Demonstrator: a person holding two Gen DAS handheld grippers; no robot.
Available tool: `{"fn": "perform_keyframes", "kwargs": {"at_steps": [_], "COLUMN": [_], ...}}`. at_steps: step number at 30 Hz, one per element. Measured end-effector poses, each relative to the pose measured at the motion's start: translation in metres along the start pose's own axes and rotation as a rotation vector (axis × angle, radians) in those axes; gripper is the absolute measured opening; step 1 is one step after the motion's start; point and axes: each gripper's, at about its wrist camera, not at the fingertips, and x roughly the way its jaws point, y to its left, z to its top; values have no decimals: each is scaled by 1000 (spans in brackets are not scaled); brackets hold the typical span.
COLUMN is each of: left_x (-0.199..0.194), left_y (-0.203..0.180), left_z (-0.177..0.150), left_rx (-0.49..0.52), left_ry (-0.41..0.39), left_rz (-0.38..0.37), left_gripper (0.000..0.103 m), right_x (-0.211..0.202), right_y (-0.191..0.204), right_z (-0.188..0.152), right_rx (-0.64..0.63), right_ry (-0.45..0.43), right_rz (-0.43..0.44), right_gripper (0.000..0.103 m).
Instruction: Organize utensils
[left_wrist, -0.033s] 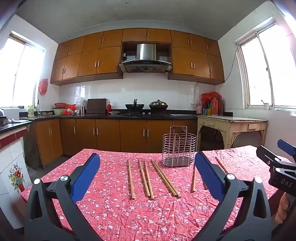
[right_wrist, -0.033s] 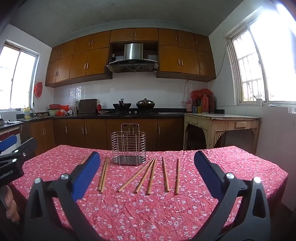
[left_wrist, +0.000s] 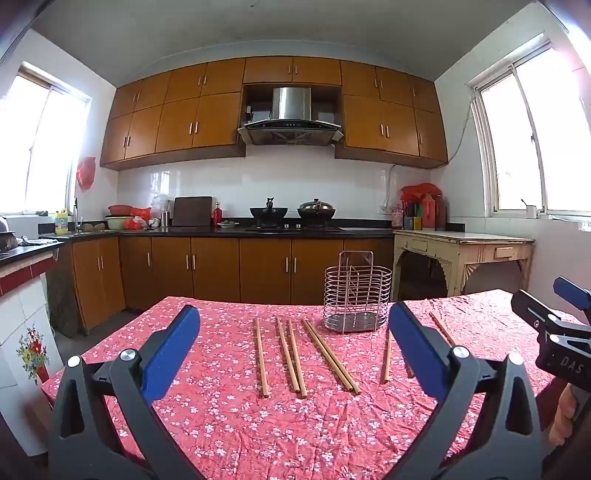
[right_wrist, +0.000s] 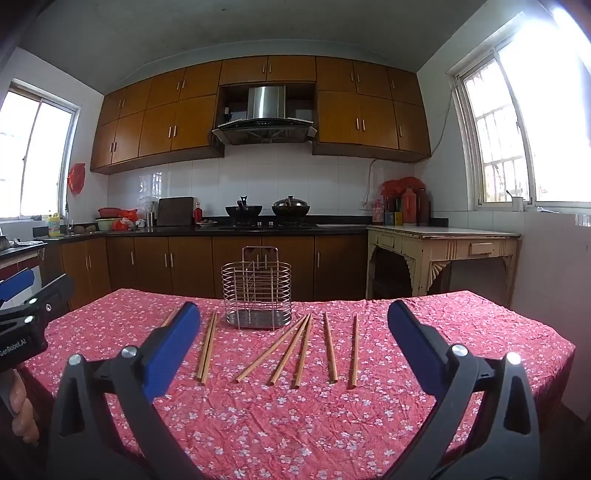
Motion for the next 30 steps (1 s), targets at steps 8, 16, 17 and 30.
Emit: {"fn": "perform_keyframes", "kwargs": {"at_steps": [8,16,17,30], "left_x": [0,2,3,4], "left_y": [0,-1,-3,-2], "left_z": [0,2,1,-2], "left_rx": [6,8,8,4], "left_ry": [1,7,8,17], "left_rz": [0,2,2,-4], "left_gripper": [101,101,101,101], "right_x": [-1,1,0,4], "right_y": [0,0,-1,-1], "right_z": [0,-1,1,-1], "right_rx": [0,-1,0,6], "right_ry": [-5,-1,1,7], "right_rz": [-1,-1,-2,-1], "right_gripper": [99,99,99,99]}}
